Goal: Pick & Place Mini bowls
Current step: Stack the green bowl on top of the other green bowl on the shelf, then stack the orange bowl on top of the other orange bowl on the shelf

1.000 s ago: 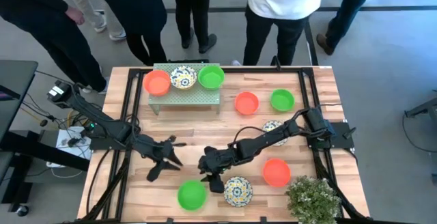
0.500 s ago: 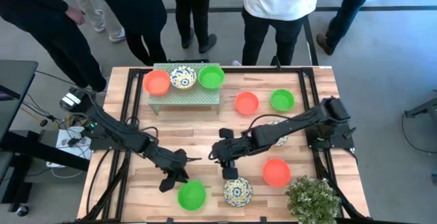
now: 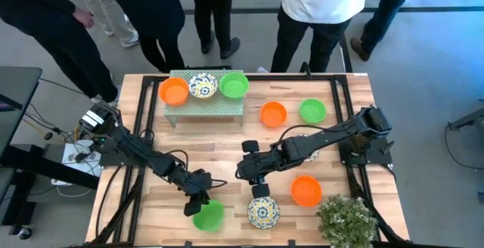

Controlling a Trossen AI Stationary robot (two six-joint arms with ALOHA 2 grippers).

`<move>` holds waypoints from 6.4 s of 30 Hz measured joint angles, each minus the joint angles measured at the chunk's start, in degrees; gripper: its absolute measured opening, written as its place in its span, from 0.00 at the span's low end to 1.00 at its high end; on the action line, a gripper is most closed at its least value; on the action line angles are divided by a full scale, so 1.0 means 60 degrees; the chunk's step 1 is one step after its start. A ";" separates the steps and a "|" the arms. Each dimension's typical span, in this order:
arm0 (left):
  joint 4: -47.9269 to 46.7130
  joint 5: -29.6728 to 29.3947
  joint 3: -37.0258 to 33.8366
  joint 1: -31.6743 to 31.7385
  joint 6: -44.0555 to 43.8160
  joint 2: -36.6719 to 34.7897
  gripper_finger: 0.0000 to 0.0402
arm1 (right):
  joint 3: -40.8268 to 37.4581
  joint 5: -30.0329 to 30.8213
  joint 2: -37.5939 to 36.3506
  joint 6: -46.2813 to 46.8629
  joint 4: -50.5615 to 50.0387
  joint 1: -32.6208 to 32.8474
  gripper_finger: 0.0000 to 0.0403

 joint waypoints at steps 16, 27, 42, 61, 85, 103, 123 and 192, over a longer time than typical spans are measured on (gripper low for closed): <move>-0.0032 -0.1360 -0.0011 0.0177 0.0757 -0.0758 0.03 | 0.0000 -0.0074 -0.0004 -0.1611 0.0071 -0.0055 0.36; -0.1747 -0.1694 -0.0007 0.2195 0.1714 -0.3703 0.02 | 0.0000 -0.0549 -0.0002 -0.3361 0.0982 0.0445 0.36; -0.1946 -0.1116 -0.0007 0.4819 0.4799 -0.2603 0.02 | 0.0011 -0.1013 0.0818 -0.4946 0.2053 -0.0792 0.36; -0.1126 -0.1191 0.0252 0.5183 0.4420 -0.2515 0.02 | 0.0004 -0.0992 0.1147 -0.4984 0.0935 -0.1458 0.32; -0.0451 -0.1122 0.0335 0.5122 0.3635 -0.2547 0.24 | 0.0004 -0.1291 0.1166 -0.4632 0.0459 -0.1435 0.01; -0.0280 -0.1093 0.0302 0.4355 0.5302 -0.2801 0.26 | -0.0011 0.0579 0.0577 -0.0316 -0.1993 -0.0285 0.01; -0.0942 -0.2309 -0.0264 0.3525 0.7407 -0.7262 0.01 | 0.0393 0.2315 -0.1344 -0.2033 0.0228 -0.4003 0.02; -0.1114 -0.2689 -0.0721 0.3653 0.6399 -0.7181 0.02 | 0.6765 -0.0244 0.1119 -0.3404 -0.4152 -0.3772 0.34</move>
